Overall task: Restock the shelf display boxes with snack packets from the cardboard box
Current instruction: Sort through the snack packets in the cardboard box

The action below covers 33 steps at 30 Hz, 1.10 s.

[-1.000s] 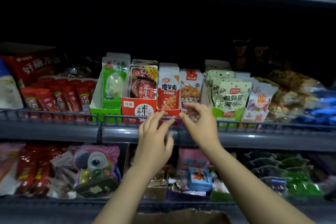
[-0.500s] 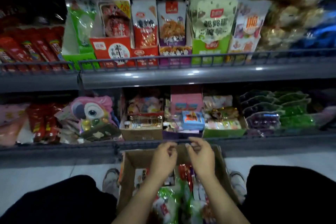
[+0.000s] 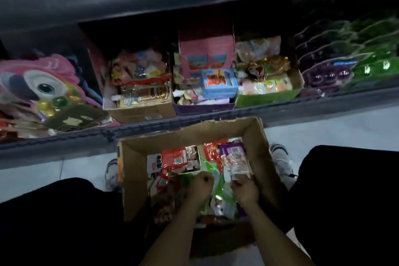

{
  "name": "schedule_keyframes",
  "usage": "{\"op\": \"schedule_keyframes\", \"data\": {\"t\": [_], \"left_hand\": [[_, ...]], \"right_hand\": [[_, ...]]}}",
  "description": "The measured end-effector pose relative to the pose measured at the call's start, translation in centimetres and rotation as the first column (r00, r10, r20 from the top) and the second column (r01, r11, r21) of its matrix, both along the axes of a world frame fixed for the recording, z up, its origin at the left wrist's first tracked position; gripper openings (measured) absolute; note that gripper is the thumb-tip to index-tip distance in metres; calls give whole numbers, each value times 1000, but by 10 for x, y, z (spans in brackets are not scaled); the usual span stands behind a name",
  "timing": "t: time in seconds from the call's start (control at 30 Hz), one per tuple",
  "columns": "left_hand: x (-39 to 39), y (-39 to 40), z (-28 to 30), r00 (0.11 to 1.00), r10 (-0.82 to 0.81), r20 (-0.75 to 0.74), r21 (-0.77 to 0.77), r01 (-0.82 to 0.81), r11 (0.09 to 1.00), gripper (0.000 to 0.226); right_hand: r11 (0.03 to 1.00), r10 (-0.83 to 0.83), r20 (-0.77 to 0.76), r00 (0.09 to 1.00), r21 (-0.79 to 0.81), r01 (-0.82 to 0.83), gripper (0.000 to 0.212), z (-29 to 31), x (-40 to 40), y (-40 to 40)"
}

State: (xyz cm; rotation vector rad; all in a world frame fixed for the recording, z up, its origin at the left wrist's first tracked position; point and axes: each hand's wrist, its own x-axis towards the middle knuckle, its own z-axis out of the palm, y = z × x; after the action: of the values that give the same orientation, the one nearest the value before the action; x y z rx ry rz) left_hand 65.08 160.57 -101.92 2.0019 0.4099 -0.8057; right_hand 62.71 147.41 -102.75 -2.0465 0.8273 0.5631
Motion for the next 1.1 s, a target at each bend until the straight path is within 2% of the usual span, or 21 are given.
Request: {"op": "schedule_keyframes", "data": {"t": [0.1,0.17,0.23,0.33,0.5,0.6,0.67,0.73,0.87,1.0,1.1], "left_hand": [[-8,-7,-19,997,10,-78,-27,-13,1000,18],[-11,-11,-27,991,9,-134,-44,-15,999,11],[-12,-15,-31,984,15,-179,-57,-25,998,20],[-13,-20,-39,977,49,-207,-93,-70,993,41],[-17,-23,-51,948,143,-283,-125,-185,975,20],[-17,-24,-52,917,237,-321,-132,-291,948,30],[-15,-21,-53,889,282,-362,-128,-347,929,27],[-10,-16,-48,858,330,-393,-137,-409,902,7],[-1,5,-34,847,309,-432,-184,-419,889,33],[8,30,-10,824,374,-425,-246,-503,829,19],[14,44,11,834,394,-386,-294,-516,805,17]], "right_hand": [[998,-18,-134,991,61,26,34,-22,-8,-1],[998,-47,-176,983,33,53,35,-31,-12,1],[993,-114,-149,982,-24,112,33,-34,-13,2],[996,-77,-155,985,-63,68,28,-35,-14,4],[997,-82,-183,980,-22,79,30,-48,-19,1],[994,-107,-166,980,13,110,38,-44,-20,1],[993,-104,-174,979,29,111,43,-39,-19,1],[993,-76,-133,988,77,87,51,-37,-21,1],[977,0,-41,999,212,8,65,-23,-21,14],[910,25,-21,999,413,-14,71,-3,-14,24],[845,11,7,1000,534,-13,69,17,-5,30]]}}
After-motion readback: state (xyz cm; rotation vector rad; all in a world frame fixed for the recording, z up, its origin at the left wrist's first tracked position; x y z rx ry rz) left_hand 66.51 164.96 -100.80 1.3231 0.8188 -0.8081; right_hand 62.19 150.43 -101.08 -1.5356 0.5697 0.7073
